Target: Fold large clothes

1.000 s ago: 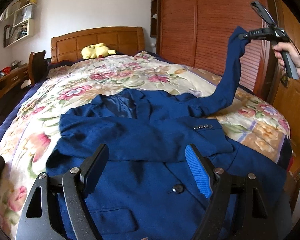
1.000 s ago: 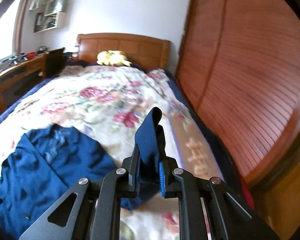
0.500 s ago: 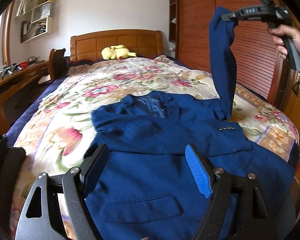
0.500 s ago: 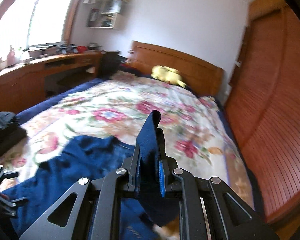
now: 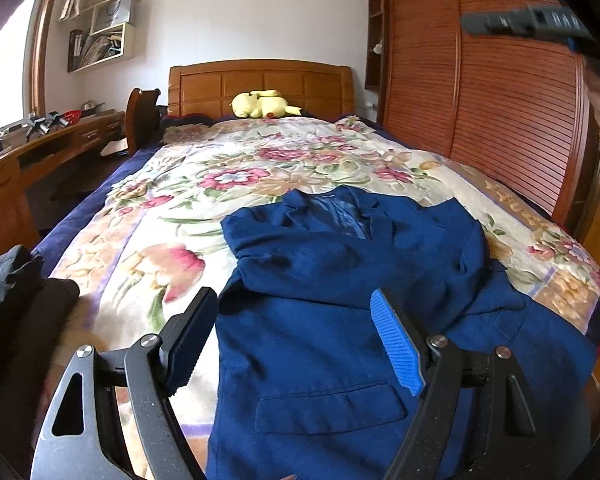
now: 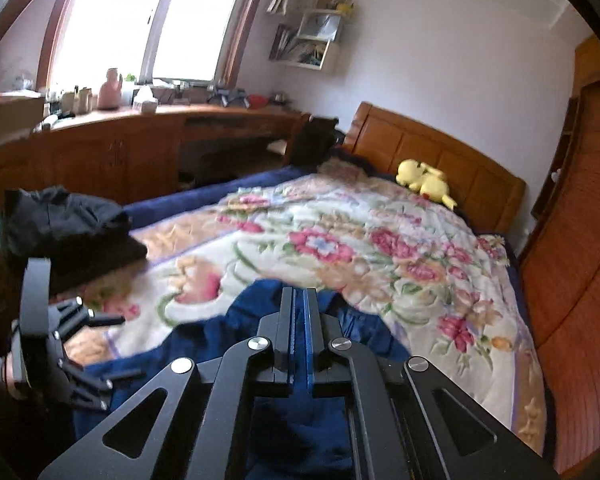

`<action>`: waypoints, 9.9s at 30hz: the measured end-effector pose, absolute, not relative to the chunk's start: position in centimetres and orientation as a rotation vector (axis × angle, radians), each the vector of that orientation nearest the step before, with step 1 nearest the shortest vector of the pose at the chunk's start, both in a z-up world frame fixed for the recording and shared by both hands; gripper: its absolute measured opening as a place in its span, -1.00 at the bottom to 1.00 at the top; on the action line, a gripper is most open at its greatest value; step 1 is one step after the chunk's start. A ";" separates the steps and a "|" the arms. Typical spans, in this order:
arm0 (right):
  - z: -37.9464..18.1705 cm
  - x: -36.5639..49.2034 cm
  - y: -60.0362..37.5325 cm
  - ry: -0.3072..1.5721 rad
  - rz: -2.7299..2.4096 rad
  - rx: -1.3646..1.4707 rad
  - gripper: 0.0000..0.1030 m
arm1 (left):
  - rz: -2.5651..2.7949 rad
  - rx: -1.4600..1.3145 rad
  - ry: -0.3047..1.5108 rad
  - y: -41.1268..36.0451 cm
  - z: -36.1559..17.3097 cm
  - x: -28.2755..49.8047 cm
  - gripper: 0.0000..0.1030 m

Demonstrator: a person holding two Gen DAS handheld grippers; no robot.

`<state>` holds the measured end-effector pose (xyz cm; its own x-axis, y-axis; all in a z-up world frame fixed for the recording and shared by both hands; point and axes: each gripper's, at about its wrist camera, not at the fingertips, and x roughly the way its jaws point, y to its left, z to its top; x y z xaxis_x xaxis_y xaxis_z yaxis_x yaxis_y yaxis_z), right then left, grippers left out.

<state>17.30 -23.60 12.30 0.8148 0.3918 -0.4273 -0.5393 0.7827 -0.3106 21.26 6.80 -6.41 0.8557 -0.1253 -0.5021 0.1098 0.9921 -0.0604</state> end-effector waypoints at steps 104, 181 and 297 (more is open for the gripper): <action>-11.5 29.3 -30.0 0.738 0.279 -0.106 -0.41 | -0.136 -0.051 0.842 5.1 -14.5 27.5 0.54; -8.6 19.8 -29.1 0.702 0.389 -0.164 -0.32 | -0.217 0.033 0.749 0.7 -12.6 9.8 -0.29; 9.7 0.7 -43.8 0.202 0.504 0.051 -0.89 | -0.217 0.016 0.265 8.2 9.8 2.2 -0.91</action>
